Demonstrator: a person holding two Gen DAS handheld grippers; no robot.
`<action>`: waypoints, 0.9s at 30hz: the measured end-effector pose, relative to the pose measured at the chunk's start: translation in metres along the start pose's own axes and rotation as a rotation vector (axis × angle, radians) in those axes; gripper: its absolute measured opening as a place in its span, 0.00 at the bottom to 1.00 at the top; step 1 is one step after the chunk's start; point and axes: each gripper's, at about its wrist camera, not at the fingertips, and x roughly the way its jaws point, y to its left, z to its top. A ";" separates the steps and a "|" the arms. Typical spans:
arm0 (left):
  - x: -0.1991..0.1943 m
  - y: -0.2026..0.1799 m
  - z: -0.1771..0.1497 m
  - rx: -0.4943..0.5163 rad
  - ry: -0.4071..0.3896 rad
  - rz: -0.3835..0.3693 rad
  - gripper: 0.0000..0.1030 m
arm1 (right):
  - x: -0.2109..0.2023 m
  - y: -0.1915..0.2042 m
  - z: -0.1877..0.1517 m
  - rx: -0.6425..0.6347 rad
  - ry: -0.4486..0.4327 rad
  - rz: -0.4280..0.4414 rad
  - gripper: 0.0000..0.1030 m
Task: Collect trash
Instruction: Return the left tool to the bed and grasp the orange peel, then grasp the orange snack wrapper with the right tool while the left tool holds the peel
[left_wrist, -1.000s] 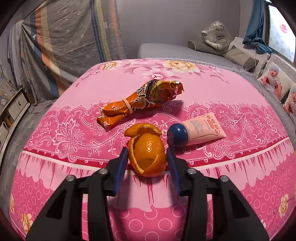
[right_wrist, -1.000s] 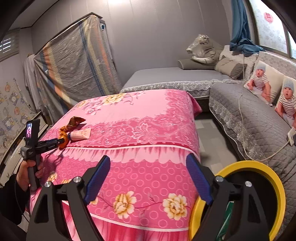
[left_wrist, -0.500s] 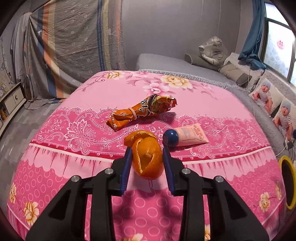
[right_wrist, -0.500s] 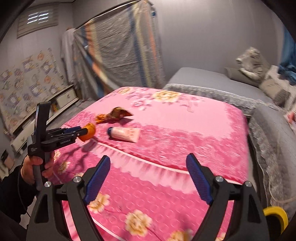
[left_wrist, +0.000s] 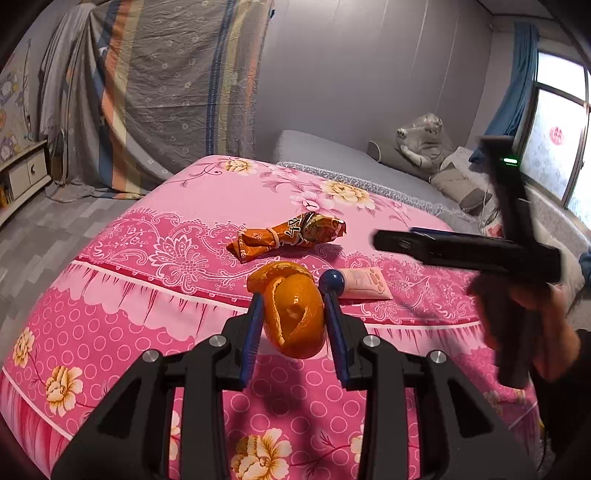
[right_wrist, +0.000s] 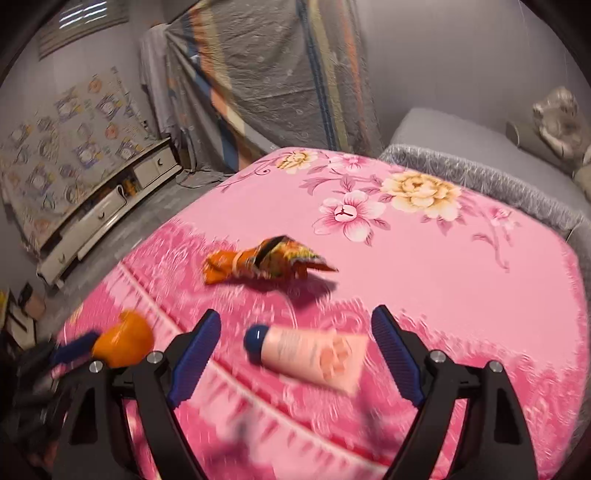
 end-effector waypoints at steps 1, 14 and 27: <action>-0.001 0.001 0.000 -0.006 -0.003 -0.002 0.30 | 0.011 -0.004 0.007 0.037 0.008 0.010 0.78; -0.013 0.022 0.001 -0.010 -0.045 0.031 0.30 | 0.092 0.002 0.033 0.154 0.112 0.062 0.60; -0.010 0.028 -0.004 -0.017 -0.017 0.017 0.02 | 0.065 0.022 0.042 0.121 0.084 0.141 0.16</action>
